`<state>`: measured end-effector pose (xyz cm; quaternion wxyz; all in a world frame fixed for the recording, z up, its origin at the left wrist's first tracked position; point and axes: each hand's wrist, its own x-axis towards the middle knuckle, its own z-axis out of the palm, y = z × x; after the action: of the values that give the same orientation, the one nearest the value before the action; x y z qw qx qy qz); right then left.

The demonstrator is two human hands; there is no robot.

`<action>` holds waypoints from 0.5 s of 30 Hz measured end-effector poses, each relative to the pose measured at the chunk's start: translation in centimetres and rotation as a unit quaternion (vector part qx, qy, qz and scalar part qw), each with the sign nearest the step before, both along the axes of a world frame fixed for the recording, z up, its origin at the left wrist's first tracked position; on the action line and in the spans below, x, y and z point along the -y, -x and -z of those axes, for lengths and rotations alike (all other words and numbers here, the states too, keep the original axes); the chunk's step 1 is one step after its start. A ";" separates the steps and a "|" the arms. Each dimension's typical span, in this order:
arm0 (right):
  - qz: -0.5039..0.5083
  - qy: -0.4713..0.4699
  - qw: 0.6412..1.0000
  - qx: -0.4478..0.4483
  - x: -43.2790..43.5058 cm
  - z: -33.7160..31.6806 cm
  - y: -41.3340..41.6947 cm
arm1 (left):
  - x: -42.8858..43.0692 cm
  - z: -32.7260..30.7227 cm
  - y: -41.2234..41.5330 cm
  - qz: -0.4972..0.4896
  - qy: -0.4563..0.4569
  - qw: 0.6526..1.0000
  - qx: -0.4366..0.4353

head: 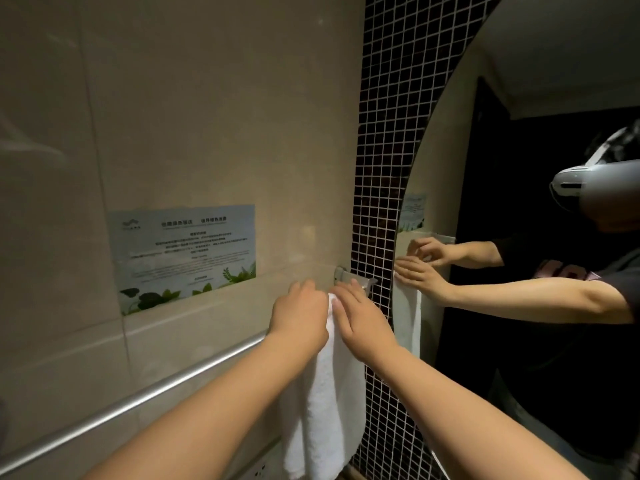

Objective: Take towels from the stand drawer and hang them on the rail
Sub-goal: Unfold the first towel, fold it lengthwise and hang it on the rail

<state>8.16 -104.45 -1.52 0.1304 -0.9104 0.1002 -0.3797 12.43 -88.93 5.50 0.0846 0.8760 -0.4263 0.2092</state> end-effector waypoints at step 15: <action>-0.026 0.084 0.992 -0.092 2.4 -2.2 1.3 | 1.5 -0.2 0.4 -0.039 -0.042 0.997 0.047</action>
<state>6.89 -106.87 0.67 0.0535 -0.9515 0.0561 -0.2977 12.06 -90.38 5.66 0.0195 0.8839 -0.4035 0.2355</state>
